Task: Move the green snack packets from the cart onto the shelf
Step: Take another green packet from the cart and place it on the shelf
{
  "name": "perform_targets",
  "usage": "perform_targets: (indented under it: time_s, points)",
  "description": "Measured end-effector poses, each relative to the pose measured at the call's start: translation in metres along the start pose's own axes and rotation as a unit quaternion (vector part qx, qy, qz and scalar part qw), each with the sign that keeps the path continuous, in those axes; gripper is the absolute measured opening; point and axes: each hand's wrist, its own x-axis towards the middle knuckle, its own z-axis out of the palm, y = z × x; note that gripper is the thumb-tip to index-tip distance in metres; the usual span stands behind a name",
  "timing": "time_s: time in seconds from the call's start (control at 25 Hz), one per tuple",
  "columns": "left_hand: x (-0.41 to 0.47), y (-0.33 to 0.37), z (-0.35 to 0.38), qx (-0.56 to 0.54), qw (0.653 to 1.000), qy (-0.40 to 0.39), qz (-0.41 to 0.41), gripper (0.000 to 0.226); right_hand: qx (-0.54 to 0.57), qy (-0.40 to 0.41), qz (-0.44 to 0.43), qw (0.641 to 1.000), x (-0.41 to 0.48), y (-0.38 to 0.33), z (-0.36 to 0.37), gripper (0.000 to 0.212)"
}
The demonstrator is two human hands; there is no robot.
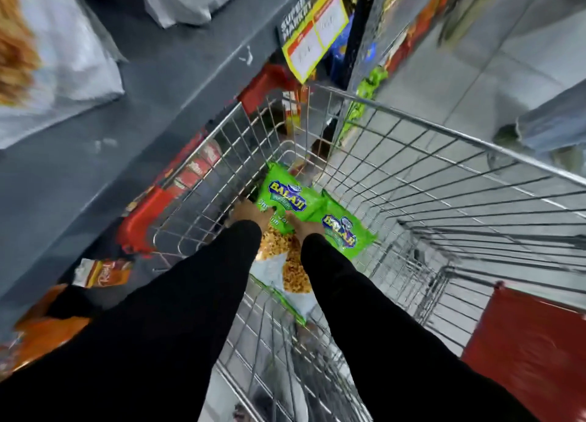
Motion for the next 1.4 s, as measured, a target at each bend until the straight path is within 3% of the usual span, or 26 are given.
perform_targets:
  time_s: [0.08, 0.32, 0.48, 0.64, 0.72, 0.84, 1.0, 1.08, 1.16, 1.24, 1.4]
  points:
    - [0.008, -0.001, 0.001, -0.025, 1.000, -0.014, -0.001, 0.070, 0.043, -0.010, 0.006, 0.999, 0.000, 0.003, 0.006, 0.079]
    - [0.010, -0.004, -0.003, -0.194, 0.976, -0.087, -0.045, 0.068, 0.126, -0.014, -0.011, 0.992, -0.009, 0.003, 0.008, 0.098]
    - [-0.020, -0.001, -0.024, -0.262, 0.954, -0.142, -0.023, 0.064, 0.123, -0.011, -0.067, 0.990, -0.034, -0.008, -0.020, 0.083]
    - [-0.076, 0.020, -0.066, -0.395, 0.905, -0.151, 0.049, 0.039, 0.171, -0.066, -0.149, 0.972, -0.079, -0.040, -0.050, 0.053]
    - [-0.106, 0.028, -0.092, -0.440, 0.880, -0.157, 0.082, 0.051, 0.157, -0.068, -0.194, 0.966, -0.111, -0.058, -0.064, 0.054]
    - [-0.154, 0.031, -0.138, -0.475, 0.859, -0.096, 0.168, 0.049, 0.105, -0.047, -0.262, 0.958, -0.165, -0.084, -0.075, 0.073]
    - [-0.211, 0.011, -0.206, -0.489, 0.836, 0.037, 0.245, 0.044, 0.023, -0.074, -0.353, 0.932, -0.252, -0.122, -0.066, 0.055]
    - [-0.232, -0.014, -0.237, -0.509, 0.820, 0.094, 0.245, 0.040, -0.020, -0.094, -0.410, 0.907, -0.296, -0.137, -0.045, 0.052]
    - [-0.250, -0.050, -0.266, -0.518, 0.808, 0.168, 0.224, 0.042, -0.033, -0.148, -0.487, 0.860, -0.332, -0.146, -0.010, 0.025]
    - [-0.267, -0.092, -0.289, -0.517, 0.796, 0.251, 0.190, 0.047, -0.050, -0.198, -0.528, 0.824, -0.367, -0.146, 0.034, 0.027]
    - [-0.284, -0.168, -0.317, -0.558, 0.746, 0.339, 0.130, 0.054, -0.109, -0.239, -0.540, 0.800, -0.413, -0.135, 0.108, 0.049]
